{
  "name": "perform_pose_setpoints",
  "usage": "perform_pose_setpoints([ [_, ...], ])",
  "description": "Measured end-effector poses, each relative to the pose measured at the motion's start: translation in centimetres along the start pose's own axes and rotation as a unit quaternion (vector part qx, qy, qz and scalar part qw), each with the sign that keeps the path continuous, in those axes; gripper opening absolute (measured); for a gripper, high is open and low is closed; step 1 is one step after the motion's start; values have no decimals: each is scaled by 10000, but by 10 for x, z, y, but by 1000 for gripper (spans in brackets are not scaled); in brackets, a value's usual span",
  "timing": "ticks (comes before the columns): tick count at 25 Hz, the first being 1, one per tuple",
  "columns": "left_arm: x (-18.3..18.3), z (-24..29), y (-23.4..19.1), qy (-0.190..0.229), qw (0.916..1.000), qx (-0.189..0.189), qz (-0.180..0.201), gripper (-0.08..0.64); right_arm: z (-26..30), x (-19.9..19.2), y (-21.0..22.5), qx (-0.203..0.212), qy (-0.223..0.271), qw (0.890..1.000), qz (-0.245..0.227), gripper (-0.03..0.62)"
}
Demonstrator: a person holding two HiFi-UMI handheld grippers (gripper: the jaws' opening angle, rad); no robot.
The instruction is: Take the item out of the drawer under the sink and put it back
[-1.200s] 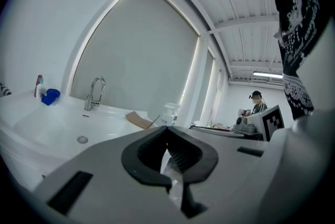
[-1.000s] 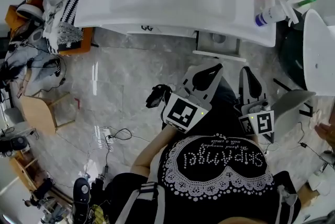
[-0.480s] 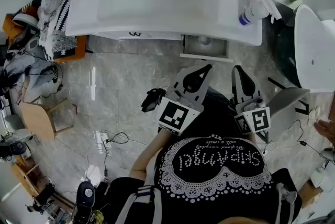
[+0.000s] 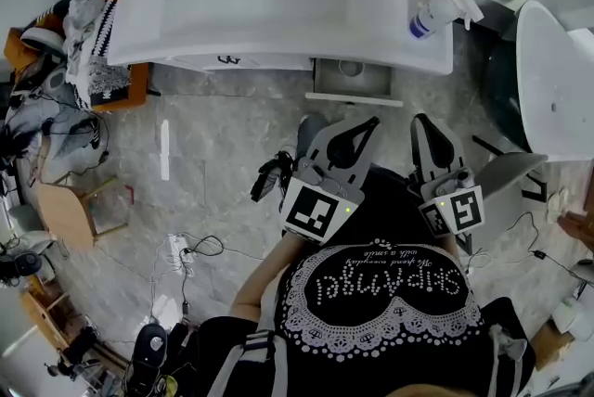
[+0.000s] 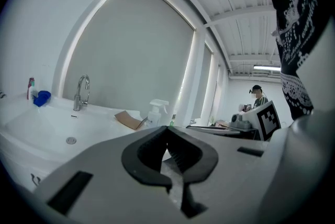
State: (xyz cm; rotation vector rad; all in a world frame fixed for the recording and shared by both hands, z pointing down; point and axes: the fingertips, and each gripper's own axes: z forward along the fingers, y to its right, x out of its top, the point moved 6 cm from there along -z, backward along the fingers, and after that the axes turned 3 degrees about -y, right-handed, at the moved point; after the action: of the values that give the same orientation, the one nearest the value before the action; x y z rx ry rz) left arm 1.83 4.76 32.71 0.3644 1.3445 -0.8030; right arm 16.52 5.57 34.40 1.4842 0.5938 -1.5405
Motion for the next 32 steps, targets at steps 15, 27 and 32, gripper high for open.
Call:
perform_pose_setpoints([
  [15,1,1,3,-46,9999,-47,-131,3,-7,1,-2,-96,127,9998,102,18],
  [27,-7,-22,-9,41,9983,394,-433,3,19,-8,-5,339,-313,9926,-1127,18],
  [32,-7,-28,-12,68,9967,580,-564,3,40,-27,-7,532,-634,9748,-2072,20],
])
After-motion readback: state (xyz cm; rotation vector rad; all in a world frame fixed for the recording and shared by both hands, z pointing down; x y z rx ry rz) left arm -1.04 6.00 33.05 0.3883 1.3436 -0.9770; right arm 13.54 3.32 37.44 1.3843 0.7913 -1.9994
